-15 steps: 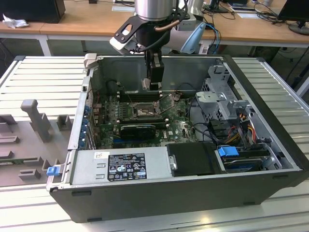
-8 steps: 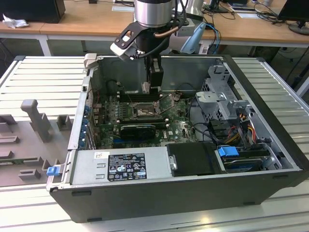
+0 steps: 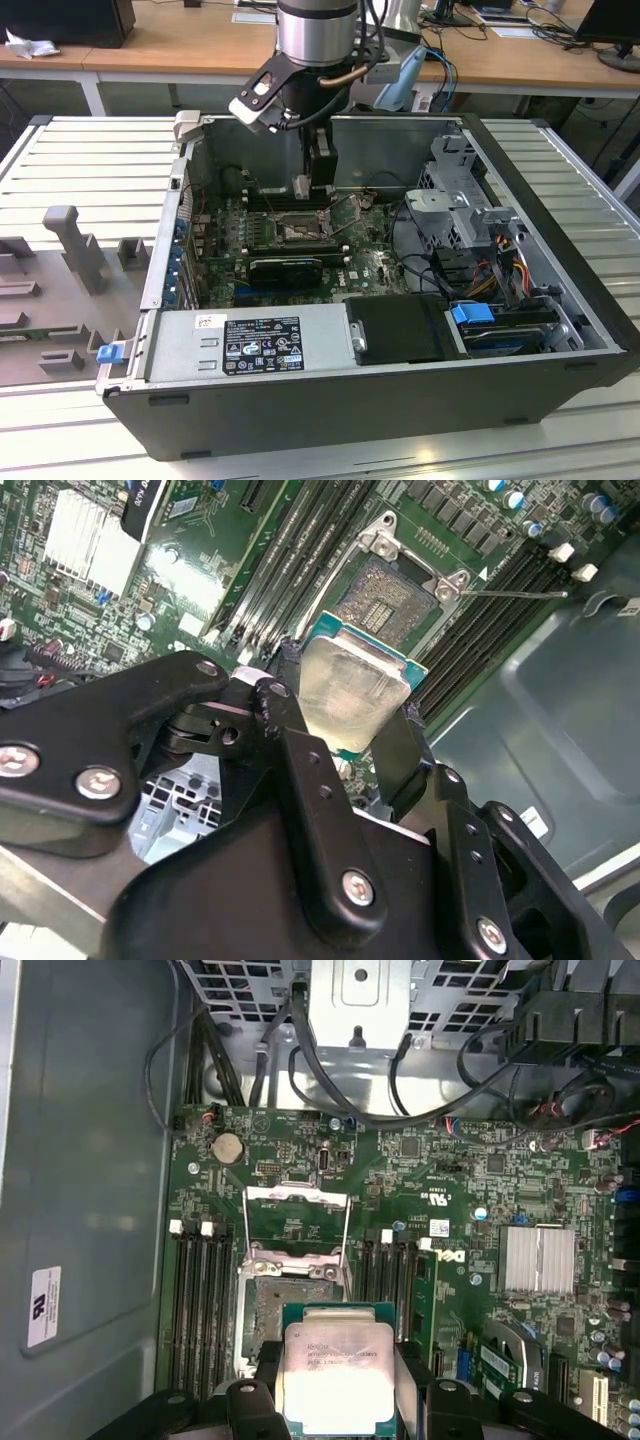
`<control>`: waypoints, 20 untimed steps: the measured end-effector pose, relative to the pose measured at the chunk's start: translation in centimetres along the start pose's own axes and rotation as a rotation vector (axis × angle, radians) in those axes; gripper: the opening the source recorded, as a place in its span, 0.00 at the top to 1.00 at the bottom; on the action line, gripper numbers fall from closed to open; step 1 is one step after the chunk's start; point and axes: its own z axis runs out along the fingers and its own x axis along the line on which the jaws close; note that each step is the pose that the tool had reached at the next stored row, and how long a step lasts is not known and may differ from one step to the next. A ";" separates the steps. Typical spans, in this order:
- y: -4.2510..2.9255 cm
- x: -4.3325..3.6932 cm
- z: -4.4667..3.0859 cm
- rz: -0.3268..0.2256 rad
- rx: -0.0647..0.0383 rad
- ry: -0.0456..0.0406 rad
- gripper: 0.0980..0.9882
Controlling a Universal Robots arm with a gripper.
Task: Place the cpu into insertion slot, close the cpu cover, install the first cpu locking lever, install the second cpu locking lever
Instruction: 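Place the cpu into insertion slot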
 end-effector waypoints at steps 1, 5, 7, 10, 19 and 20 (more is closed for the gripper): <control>-0.02 -0.01 0.26 0.000 0.000 -0.0001 0.52; -0.05 0.14 1.02 0.007 0.000 -0.0014 0.52; -0.06 0.36 1.48 0.010 0.000 -0.0016 0.52; -0.08 0.52 2.18 0.010 0.000 -0.0018 0.52; -0.16 0.52 3.30 0.010 0.000 -0.0018 0.52; -0.16 0.52 3.40 0.010 0.000 -0.0018 0.52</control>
